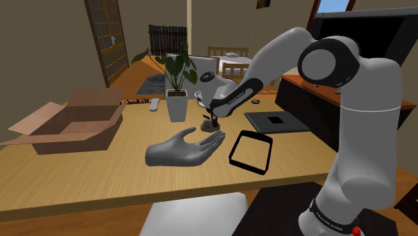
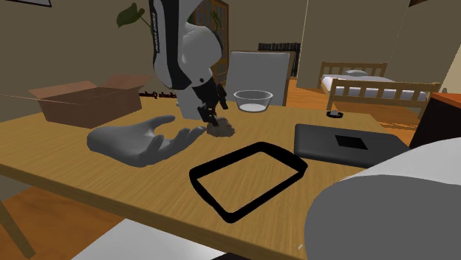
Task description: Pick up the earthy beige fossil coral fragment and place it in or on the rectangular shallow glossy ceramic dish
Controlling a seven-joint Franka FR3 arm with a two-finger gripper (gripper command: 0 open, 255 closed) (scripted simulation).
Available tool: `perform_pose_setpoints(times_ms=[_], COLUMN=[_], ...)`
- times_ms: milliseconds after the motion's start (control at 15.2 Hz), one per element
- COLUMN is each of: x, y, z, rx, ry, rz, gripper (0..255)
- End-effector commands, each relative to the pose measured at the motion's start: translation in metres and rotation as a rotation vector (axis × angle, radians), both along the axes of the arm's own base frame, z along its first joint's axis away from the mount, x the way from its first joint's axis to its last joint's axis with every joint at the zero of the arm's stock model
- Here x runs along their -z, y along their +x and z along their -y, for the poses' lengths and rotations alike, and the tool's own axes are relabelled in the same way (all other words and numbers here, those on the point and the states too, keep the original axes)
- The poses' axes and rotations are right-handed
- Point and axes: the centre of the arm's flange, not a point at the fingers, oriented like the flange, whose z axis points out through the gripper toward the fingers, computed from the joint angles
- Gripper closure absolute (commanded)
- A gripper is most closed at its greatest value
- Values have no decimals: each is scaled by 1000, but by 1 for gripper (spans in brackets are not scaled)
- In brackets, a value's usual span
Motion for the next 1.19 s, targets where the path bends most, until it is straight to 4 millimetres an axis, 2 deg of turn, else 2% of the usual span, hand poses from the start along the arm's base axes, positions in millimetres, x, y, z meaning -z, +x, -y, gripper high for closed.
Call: perform_pose_setpoints(times_ms=[0, 396, 462, 1056, 1122], x=[4, 4, 4, 4, -1], y=[0, 0, 0, 0, 0], z=[3, 3, 3, 3, 3], rx=[-1, -1, -1, -1, -1], ry=[0, 0, 0, 0, 0], rz=[0, 0, 0, 0, 0], gripper=[0, 0, 255, 255, 255])
